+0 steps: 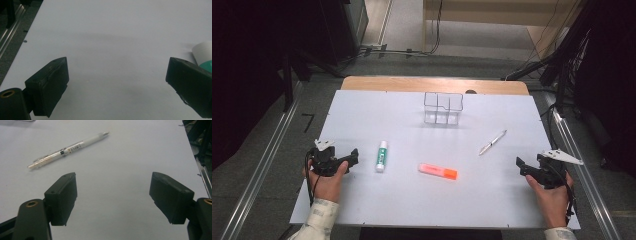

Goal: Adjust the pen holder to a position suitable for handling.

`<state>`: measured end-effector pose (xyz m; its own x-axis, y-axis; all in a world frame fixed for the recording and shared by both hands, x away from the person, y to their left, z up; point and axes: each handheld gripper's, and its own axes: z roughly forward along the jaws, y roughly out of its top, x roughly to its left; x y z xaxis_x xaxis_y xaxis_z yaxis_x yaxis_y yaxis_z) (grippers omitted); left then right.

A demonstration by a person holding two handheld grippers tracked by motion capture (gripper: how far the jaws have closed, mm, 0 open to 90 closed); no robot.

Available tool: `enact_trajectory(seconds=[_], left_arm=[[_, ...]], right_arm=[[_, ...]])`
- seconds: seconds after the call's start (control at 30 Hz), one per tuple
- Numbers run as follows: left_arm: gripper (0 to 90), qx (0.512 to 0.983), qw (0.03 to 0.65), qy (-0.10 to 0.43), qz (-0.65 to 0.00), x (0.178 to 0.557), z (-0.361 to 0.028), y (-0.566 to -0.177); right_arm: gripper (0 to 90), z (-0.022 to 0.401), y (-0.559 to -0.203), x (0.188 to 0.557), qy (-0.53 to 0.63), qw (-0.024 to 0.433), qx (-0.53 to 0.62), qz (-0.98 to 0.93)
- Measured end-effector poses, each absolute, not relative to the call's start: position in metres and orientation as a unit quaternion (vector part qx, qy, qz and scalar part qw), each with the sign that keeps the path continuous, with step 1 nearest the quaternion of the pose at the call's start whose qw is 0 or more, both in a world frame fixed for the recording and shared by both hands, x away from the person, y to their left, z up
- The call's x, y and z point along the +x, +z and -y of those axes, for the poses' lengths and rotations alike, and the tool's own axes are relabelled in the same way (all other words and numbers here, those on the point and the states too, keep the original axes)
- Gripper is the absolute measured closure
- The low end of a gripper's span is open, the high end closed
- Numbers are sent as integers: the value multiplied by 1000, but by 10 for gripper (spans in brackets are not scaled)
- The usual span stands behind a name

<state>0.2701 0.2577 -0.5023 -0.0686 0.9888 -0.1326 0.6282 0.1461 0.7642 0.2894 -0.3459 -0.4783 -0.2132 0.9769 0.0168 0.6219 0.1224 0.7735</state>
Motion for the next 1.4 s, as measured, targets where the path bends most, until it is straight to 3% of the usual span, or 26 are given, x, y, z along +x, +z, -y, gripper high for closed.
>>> enact_trajectory(seconds=[0.57,1.4], left_arm=[[46,594,335,270,-679,271,-258,-502],[46,596,336,268,-678,271,-258,-502]], right_arm=[[211,318,-473,309,347,258,551,-714],[240,253,-462,373,360,262,526,-724]])
